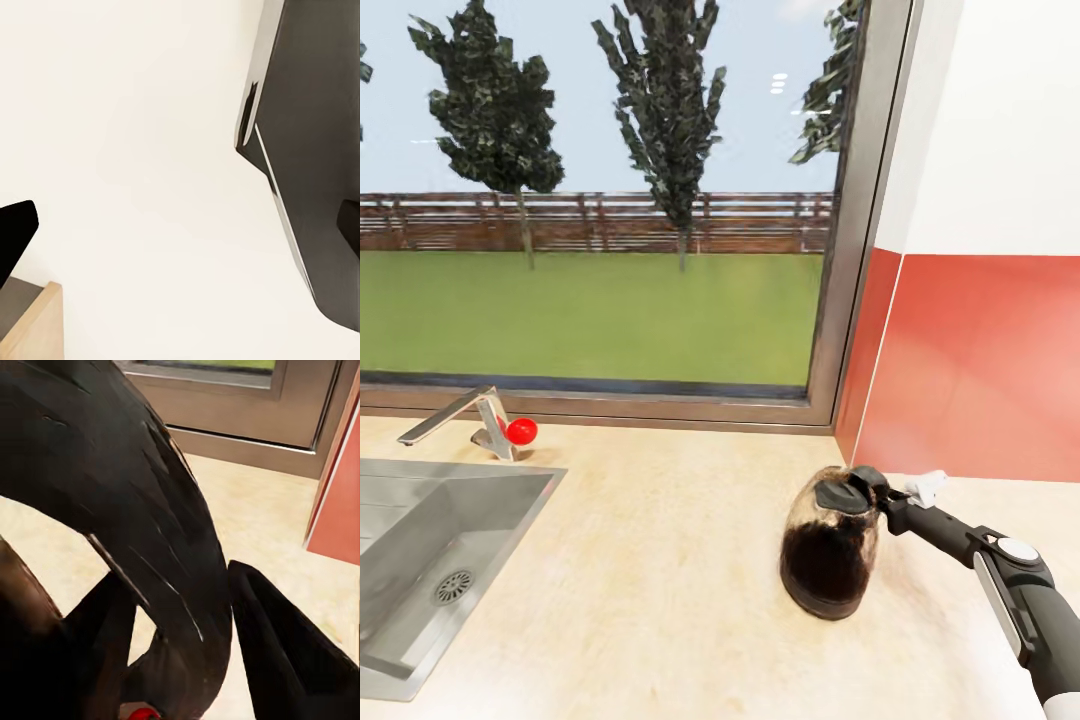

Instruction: Set up a coffee station on the kitchen countertop: keep the coffee maker on the countertop, move the bottle of coffee from the kitchen shelf to the counter next to the coffee maker, place a paper coffee filter on top of the coffee maker, put the saucer next to the coffee maker with the coffee cup on the saucer, and place the electric kettle next to the coffee maker.

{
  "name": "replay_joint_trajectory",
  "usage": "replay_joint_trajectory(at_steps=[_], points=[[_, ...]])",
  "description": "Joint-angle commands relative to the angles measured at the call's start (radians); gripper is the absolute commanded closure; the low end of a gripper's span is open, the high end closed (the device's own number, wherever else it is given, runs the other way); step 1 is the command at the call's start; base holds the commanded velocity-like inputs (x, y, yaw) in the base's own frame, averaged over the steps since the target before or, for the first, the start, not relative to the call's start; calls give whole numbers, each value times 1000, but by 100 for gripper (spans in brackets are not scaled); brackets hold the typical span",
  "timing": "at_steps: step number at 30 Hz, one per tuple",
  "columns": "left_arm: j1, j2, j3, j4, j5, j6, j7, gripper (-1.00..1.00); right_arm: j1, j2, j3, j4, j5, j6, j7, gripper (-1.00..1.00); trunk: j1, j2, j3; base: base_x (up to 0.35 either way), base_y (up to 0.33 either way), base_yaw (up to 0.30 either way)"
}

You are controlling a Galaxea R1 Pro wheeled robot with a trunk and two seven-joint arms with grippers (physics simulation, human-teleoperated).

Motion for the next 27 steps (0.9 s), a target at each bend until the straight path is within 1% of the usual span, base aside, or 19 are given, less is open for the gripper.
replay_joint_trajectory(at_steps=[1,27], points=[[-1,0,8,1,-11,-4,3,-100,-1,0,-2,-1,-1,7,5,100,1,-2,-2,0,0,0],[-1,2,8,1,-11,-5,3,-100,-1,0,-2,-1,-1,8,5,100,1,-2,-2,0,0,0]])
